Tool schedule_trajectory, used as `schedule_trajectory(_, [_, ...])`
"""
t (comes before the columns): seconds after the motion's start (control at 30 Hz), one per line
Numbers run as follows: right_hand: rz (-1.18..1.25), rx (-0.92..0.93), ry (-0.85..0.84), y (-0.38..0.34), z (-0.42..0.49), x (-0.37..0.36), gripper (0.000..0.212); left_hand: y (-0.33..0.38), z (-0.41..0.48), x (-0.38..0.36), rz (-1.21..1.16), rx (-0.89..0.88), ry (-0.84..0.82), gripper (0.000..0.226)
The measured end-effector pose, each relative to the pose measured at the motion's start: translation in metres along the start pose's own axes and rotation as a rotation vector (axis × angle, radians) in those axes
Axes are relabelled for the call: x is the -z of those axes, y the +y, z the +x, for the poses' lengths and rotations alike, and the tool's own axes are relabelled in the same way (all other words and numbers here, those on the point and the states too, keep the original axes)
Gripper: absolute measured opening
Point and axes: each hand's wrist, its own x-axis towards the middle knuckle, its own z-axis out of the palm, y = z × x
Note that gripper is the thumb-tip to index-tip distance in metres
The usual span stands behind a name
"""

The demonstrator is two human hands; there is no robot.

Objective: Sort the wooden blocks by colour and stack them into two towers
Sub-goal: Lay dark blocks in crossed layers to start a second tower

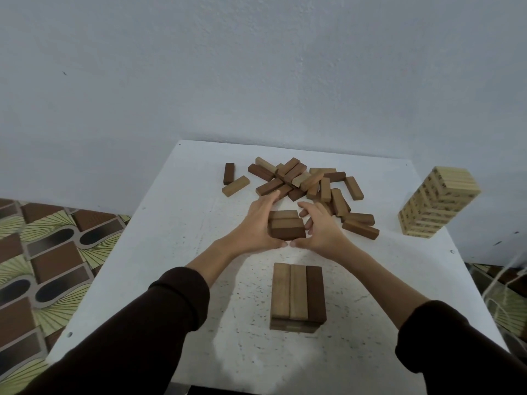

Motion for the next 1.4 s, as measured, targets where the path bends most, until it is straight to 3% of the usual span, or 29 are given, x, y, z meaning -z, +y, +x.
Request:
schedule_trajectory(0.23, [-0.02, 0.048, -0.045, 0.002, 0.001, 0.002, 0.096, -0.005, -0.004, -0.001, -0.118, 0.043, 0.016, 0.099])
schedule_trajectory(0.7, [0.027, 0.025, -0.083, 0.005, 0.0, 0.005, 0.097, -0.009, -0.004, 0.001, -0.115, 0.085, -0.011, 0.107])
schedule_trajectory(1.07, [0.036, 0.006, -0.124, 0.0, 0.0, 0.01, 0.092, -0.004, -0.007, 0.004, -0.088, 0.146, 0.014, 0.101])
schedule_trajectory(1.4, [0.218, 0.089, -0.035, -0.036, -0.028, 0.047, 0.089, 0.036, -0.03, 0.037, -0.152, 0.007, 0.095, 0.097])
